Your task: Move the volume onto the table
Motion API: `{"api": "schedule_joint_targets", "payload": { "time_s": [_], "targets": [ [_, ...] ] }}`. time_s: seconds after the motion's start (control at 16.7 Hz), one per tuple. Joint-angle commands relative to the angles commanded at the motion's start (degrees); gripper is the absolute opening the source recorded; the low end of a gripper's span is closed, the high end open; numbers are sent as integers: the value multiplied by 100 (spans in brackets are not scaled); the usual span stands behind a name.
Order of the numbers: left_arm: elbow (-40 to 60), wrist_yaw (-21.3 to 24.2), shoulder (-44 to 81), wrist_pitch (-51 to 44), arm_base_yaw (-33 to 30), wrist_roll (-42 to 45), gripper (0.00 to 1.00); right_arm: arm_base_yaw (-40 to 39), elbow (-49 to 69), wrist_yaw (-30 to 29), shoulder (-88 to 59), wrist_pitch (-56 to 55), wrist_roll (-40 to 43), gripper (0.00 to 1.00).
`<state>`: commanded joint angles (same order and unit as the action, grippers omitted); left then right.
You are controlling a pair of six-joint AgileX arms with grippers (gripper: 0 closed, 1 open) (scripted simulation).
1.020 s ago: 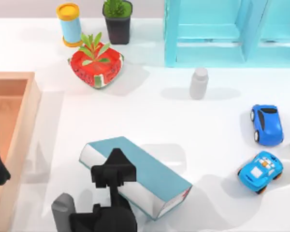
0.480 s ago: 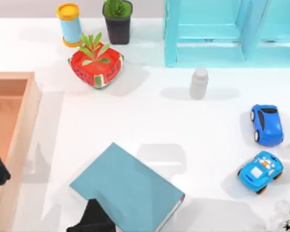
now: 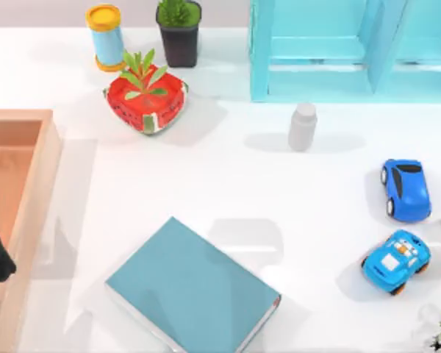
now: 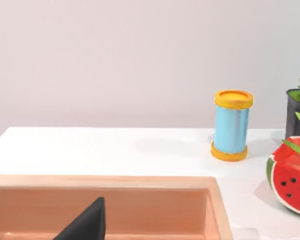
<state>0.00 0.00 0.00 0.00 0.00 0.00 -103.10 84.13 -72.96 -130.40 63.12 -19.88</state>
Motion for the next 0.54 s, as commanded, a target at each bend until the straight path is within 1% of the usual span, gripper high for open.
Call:
{"api": "schedule_joint_targets", "payload": {
  "time_s": [0.18, 0.3, 0.42, 0.54],
  "targets": [
    [0, 0, 0, 0, 0, 0, 100, -16, 374, 70, -129, 1220, -1036, 100],
    [0, 0, 0, 0, 0, 0, 100, 40, 550, 114, -175, 1732, -1476, 100],
    [0, 0, 0, 0, 0, 0, 100, 97, 651, 146, -193, 2009, -1712, 100],
    [0, 0, 0, 0, 0, 0, 100, 110, 666, 154, -194, 2054, -1749, 100]
  ]
}}
